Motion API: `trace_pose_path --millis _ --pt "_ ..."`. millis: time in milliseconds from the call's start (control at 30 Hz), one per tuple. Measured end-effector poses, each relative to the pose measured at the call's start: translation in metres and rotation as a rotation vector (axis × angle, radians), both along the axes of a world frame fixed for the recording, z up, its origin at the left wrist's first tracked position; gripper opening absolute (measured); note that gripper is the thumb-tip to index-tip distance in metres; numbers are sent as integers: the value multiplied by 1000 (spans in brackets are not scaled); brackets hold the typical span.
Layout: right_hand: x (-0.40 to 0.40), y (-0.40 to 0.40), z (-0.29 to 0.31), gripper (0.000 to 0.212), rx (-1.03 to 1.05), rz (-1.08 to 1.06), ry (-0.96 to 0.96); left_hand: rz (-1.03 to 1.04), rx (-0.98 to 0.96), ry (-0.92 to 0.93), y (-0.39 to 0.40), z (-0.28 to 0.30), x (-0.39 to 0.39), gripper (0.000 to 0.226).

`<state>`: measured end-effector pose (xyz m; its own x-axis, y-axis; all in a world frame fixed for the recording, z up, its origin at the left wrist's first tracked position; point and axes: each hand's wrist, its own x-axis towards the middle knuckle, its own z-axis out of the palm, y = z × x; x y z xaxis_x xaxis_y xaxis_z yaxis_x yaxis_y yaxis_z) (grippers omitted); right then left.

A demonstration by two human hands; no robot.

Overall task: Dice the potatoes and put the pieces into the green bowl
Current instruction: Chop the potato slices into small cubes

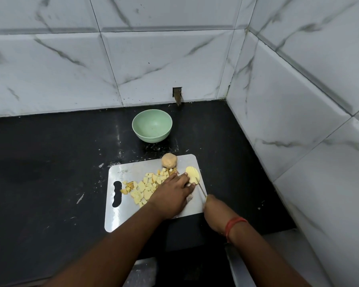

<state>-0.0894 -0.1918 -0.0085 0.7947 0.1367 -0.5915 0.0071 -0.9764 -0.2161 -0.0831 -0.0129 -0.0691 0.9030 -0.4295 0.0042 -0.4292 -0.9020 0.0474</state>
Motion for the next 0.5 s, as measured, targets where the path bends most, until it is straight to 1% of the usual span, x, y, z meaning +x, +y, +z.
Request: trace_pose_path --millis 167,300,400,500 --pt "-8 -8 6 36 -11 8 48 0 2 12 1 1 0 51" --pt "-11 -13 9 31 5 0 64 -1 -6 33 1 0 1 50" --pt "-10 -19 12 20 66 -24 -4 -15 -24 44 2 -2 2 50" --pt "-2 -13 21 19 148 -88 -86 -12 -52 55 3 0 1 53"
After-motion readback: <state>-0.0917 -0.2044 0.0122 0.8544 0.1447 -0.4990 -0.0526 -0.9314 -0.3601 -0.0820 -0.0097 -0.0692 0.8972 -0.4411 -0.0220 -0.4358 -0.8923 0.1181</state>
